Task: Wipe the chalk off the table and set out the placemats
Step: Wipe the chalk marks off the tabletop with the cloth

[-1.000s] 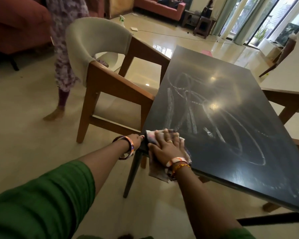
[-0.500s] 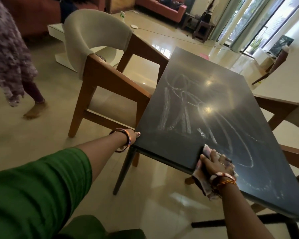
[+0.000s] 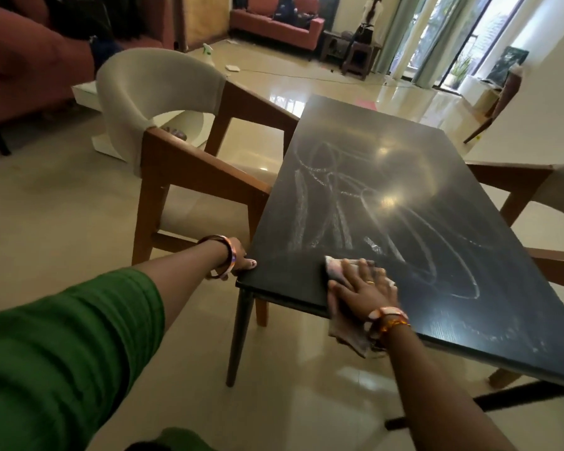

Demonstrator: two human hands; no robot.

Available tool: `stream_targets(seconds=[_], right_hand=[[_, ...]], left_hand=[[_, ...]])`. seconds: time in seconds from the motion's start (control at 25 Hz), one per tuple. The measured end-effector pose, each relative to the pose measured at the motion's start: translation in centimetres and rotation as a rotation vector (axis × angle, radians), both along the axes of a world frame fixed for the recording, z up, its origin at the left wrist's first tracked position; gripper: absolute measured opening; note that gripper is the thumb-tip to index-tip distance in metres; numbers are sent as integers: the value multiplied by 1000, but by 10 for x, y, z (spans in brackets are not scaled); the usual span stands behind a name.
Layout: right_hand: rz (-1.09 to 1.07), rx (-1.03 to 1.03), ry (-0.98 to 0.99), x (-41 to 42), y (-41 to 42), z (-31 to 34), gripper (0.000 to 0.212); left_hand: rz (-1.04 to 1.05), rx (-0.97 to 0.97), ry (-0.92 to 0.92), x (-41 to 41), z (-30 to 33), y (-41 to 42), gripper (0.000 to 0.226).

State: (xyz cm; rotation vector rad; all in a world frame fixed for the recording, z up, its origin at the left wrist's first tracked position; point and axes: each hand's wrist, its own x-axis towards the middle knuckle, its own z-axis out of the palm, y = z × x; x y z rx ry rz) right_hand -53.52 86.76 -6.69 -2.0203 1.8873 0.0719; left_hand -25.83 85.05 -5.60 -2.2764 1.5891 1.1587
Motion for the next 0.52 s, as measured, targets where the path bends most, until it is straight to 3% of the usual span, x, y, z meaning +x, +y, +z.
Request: stream_targets(seconds=[0.12,0.24,0.44,0.52], right_hand=[[-310,9,20,-66,9,7,68],[-380,13,10,-52,10,11,65],[124,-41,-29,77,17,-4,61],[223,-20,-60,92,19,-5,61]], left_hand=[[-52,-83,-89,-8,5,-3,33],[-44,-58,-107,-14,14,-1,28],[-36,18,-109,-17,22,0,35],[-10,37,-77,-17,21,1,36]])
